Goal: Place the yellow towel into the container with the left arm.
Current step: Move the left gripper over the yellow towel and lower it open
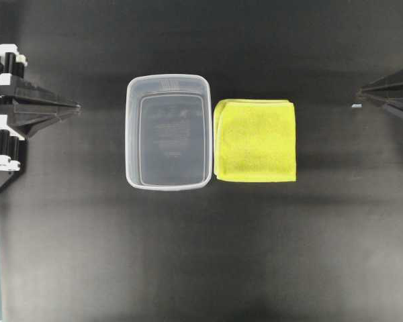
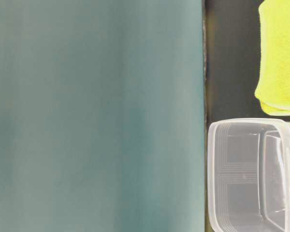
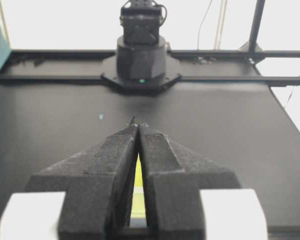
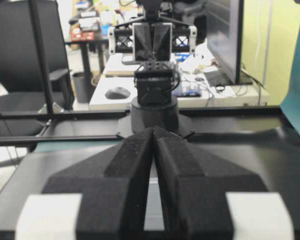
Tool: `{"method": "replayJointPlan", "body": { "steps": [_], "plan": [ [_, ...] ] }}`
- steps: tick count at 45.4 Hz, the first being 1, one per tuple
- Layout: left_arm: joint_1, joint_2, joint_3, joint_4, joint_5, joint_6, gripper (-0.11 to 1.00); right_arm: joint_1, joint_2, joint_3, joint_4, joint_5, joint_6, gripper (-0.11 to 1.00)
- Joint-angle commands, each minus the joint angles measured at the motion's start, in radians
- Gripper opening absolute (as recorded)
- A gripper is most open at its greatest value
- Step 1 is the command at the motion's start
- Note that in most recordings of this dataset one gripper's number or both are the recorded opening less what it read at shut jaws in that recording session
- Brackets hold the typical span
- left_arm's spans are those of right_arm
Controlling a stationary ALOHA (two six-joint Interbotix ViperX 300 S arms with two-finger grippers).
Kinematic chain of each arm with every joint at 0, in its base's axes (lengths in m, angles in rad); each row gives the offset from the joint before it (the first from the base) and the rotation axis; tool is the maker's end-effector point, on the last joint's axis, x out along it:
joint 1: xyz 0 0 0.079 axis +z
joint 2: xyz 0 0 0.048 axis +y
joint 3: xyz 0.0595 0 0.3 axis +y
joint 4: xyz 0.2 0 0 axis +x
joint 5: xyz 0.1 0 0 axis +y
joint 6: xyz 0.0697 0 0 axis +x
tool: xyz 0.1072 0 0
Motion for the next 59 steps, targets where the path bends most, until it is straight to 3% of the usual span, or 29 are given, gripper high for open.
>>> {"method": "replayJointPlan", "body": {
  "steps": [1, 11, 20, 32, 36, 46, 52, 56, 59],
  "plan": [
    [0.037, 0.051, -0.067, 0.038, -0.034, -0.008, 0.06, 0.008, 0.015, -0.009, 0.005, -0.015, 0.008, 0.01],
    [0.034, 0.215, -0.202, 0.038, 0.02, -0.006, 0.01, 0.011, 0.037, -0.002, 0.008, -0.008, 0.031, 0.0],
    [0.025, 0.368, -0.347, 0.038, 0.17, 0.005, 0.01, 0.002, 0.034, 0.002, 0.009, 0.057, 0.077, 0.0],
    [0.031, 0.572, -0.575, 0.038, 0.43, 0.012, 0.01, -0.029, -0.006, 0.003, 0.008, 0.16, 0.08, 0.03],
    [0.028, 0.644, -0.649, 0.038, 0.511, 0.014, 0.01, -0.055, -0.032, 0.012, 0.008, 0.19, 0.08, 0.11],
    [0.032, 0.831, -0.853, 0.04, 0.687, 0.015, 0.03, -0.074, -0.094, 0.014, 0.008, 0.221, 0.092, 0.52],
    [0.038, 0.923, -0.945, 0.04, 0.736, 0.014, 0.22, -0.074, -0.129, 0.014, 0.009, 0.222, 0.135, 0.75],
    [0.037, 0.983, -0.999, 0.04, 0.758, 0.017, 0.45, -0.074, -0.153, 0.015, 0.009, 0.229, 0.149, 0.8],
    [0.04, 1.042, -1.043, 0.04, 0.795, 0.025, 0.69, -0.074, -0.175, 0.015, 0.009, 0.253, 0.152, 0.8]
  ]
}}
